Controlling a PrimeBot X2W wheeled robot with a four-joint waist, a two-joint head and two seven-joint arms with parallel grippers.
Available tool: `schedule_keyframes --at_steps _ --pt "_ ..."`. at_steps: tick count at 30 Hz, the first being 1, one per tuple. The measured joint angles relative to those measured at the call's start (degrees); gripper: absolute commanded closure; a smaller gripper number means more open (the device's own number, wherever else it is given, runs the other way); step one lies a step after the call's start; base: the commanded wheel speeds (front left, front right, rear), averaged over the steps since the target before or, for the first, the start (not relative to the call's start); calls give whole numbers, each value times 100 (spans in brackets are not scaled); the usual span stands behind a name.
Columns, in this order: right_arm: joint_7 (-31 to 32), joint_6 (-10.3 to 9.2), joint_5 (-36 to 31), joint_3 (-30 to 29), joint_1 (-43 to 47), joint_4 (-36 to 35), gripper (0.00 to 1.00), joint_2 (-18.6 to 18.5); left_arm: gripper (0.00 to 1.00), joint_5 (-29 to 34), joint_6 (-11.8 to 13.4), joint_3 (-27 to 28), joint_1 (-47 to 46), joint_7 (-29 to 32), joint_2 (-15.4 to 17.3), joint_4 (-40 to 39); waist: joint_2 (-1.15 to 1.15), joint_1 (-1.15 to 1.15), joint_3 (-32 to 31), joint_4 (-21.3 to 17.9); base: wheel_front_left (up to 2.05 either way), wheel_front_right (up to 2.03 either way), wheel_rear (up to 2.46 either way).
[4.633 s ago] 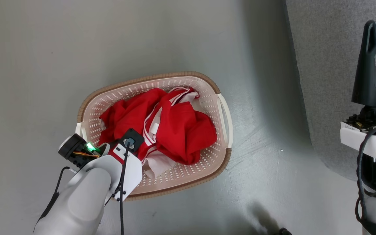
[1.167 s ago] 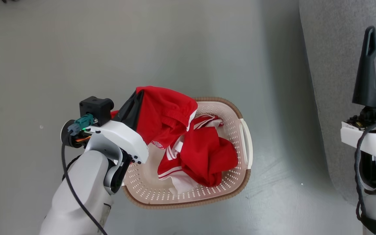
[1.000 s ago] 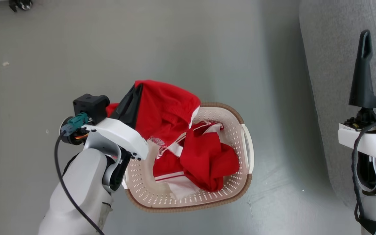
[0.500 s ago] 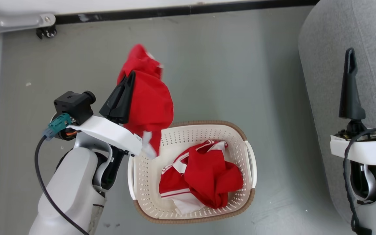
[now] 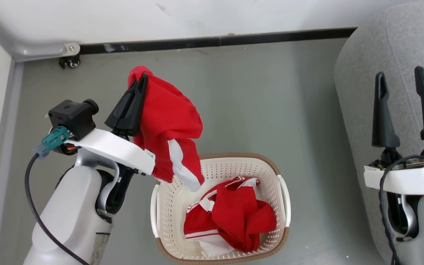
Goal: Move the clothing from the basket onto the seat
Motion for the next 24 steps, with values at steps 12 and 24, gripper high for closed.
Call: schedule_keyframes --at_steps 12,24 --pt "53 0 70 120 195 131 0 1 100 -2 13 11 62 310 137 -346 0 0 -369 4 0 0 0" --pt "116 0 103 330 406 146 0 1 100 -55 66 30 125 621 221 -702 0 0 -732 -14 0 0 0"
